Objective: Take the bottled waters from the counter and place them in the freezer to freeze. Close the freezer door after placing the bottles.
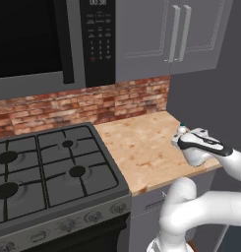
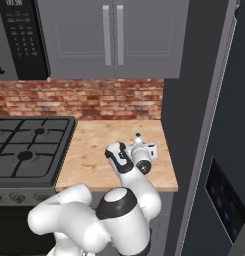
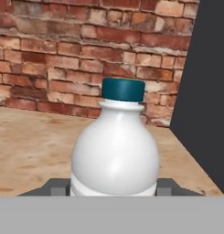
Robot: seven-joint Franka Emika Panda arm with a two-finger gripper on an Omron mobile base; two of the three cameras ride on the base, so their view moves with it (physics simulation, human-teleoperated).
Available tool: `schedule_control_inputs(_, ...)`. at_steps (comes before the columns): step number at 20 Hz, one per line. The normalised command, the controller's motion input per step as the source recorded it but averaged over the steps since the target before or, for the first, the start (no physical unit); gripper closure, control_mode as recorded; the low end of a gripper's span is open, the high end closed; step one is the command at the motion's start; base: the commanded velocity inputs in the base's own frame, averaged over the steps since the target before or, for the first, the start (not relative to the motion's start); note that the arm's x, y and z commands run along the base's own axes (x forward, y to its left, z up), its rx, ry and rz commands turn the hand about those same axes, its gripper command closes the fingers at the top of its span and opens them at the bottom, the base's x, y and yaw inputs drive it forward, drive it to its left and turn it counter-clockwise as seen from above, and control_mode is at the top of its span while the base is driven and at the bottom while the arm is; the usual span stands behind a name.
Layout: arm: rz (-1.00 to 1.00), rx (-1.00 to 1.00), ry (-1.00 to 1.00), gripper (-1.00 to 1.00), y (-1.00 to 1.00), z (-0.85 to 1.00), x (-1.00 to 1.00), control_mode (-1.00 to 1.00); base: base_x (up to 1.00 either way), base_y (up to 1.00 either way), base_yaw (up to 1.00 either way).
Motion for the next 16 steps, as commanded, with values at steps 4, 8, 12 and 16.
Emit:
schedule_control_inputs(4, 0.00, 0.00, -0.04, 1.00, 0.00, 0.65, -0.62, -1.00, 0.00, 0.00, 0.00)
schedule_control_inputs(8, 0.00, -0.03, -0.02, 1.00, 0.00, 0.95, -0.93, -1.00, 0.00, 0.00, 0.00)
schedule_control_inputs(12, 0.00, -0.01, 0.03, 1.00, 0.00, 1.00, -0.93, -1.00, 0.00, 0.00, 0.00)
schedule_control_inputs(16, 0.00, 0.00, 0.16, 1.00, 0.00, 1.00, -0.59, -1.00, 0.00, 0.00, 0.00)
